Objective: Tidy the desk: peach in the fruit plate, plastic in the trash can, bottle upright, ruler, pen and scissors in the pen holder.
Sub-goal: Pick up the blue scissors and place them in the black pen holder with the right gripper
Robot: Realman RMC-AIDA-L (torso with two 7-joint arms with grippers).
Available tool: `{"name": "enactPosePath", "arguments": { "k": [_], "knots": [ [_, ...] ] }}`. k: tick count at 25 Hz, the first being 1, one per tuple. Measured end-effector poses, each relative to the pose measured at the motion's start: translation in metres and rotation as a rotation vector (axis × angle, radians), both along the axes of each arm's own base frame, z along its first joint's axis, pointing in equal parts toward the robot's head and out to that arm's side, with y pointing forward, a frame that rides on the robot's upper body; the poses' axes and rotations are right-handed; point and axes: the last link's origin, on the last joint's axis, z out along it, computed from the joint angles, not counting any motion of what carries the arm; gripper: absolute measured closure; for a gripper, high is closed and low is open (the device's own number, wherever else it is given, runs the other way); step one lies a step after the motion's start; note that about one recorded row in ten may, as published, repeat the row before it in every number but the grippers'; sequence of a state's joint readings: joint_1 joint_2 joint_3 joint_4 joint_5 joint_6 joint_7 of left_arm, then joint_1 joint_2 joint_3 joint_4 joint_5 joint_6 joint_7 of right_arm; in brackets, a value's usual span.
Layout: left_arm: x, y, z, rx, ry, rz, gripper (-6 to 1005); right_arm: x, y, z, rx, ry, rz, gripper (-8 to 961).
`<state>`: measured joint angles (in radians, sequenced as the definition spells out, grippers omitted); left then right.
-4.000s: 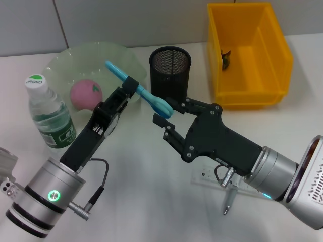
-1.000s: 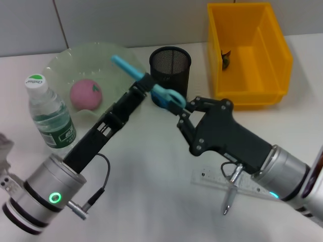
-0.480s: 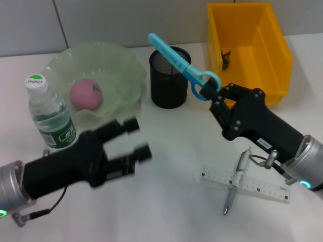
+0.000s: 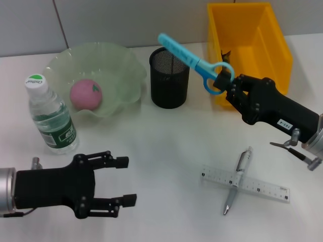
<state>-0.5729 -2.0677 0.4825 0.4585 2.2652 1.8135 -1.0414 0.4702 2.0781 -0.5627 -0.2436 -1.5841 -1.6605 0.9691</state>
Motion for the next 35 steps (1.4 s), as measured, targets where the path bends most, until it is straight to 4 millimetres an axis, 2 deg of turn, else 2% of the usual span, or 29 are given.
{"name": "enactPosePath", "arguments": {
  "k": [2, 6, 7, 9, 10, 11, 12, 14, 16, 17, 19, 20, 21, 22, 25, 26, 27, 28, 30, 31, 32, 35],
  "knots": [
    [-0.002, 0.002, 0.003, 0.026, 0.016, -0.010, 163, 0.004, 0.007, 0.006, -0.095, -0.067, -0.018, 870],
    [-0.009, 0.003, 0.009, 0.092, 0.019, 0.010, 164, 0.007, 0.012, 0.014, -0.161, -0.134, -0.029, 871],
    [-0.013, 0.002, 0.012, 0.128, -0.002, 0.029, 165, 0.008, 0.017, 0.023, -0.208, -0.185, -0.041, 871],
    [-0.014, 0.001, 0.014, 0.145, -0.013, 0.036, 165, 0.007, 0.019, 0.027, -0.224, -0.201, -0.047, 870],
    [-0.017, -0.001, 0.016, 0.180, -0.033, 0.053, 165, 0.005, 0.024, 0.039, -0.253, -0.244, -0.064, 870],
    [-0.017, -0.001, 0.016, 0.180, -0.033, 0.053, 165, 0.005, 0.024, 0.039, -0.253, -0.244, -0.064, 870],
    [-0.018, -0.001, 0.016, 0.195, -0.039, 0.060, 165, 0.000, 0.031, 0.052, -0.269, -0.282, -0.078, 870],
    [-0.021, -0.003, 0.017, 0.221, -0.046, 0.076, 165, -0.003, 0.034, 0.058, -0.282, -0.298, -0.086, 871],
    [-0.024, -0.004, 0.017, 0.230, -0.048, 0.085, 165, -0.012, 0.042, 0.071, -0.307, -0.328, -0.094, 871],
    [-0.025, -0.006, 0.016, 0.233, -0.048, 0.086, 164, -0.024, 0.050, 0.082, -0.341, -0.350, -0.098, 871],
    [-0.026, -0.007, 0.016, 0.235, -0.046, 0.083, 164, -0.030, 0.054, 0.087, -0.360, -0.361, -0.106, 871],
    [-0.026, -0.008, 0.015, 0.236, -0.045, 0.081, 164, -0.044, 0.062, 0.095, -0.392, -0.385, -0.132, 871],
    [-0.026, -0.008, 0.015, 0.236, -0.045, 0.081, 164, -0.044, 0.062, 0.095, -0.392, -0.385, -0.132, 871],
    [-0.026, -0.008, 0.015, 0.236, -0.045, 0.081, 164, -0.058, 0.070, 0.103, -0.411, -0.424, -0.160, 871],
    [-0.027, -0.012, 0.012, 0.225, -0.044, 0.080, 164, -0.078, 0.084, 0.111, -0.442, -0.507, -0.213, 870],
    [-0.027, -0.012, 0.012, 0.225, -0.044, 0.080, 164, -0.078, 0.084, 0.111, -0.442, -0.507, -0.213, 870],
    [-0.027, -0.012, 0.012, 0.225, -0.044, 0.080, 164, -0.091, 0.094, 0.114, -0.462, -0.554, -0.248, 870],
    [-0.028, -0.012, 0.012, 0.223, -0.041, 0.081, 165, -0.091, 0.094, 0.114, -0.462, -0.554, -0.248, 870],
    [-0.032, -0.013, 0.012, 0.239, -0.025, 0.080, 165, -0.108, 0.105, 0.117, -0.481, -0.610, -0.294, 870],
    [-0.032, -0.013, 0.012, 0.240, -0.024, 0.080, 165, -0.108, 0.105, 0.117, -0.481, -0.610, -0.294, 870],
    [-0.032, -0.013, 0.011, 0.242, -0.023, 0.079, 165, -0.119, 0.112, 0.119, -0.488, -0.651, -0.331, 870],
    [-0.033, -0.013, 0.011, 0.245, -0.020, 0.083, 165, -0.130, 0.120, 0.121, -0.488, -0.700, -0.371, 871]
  ]
}}
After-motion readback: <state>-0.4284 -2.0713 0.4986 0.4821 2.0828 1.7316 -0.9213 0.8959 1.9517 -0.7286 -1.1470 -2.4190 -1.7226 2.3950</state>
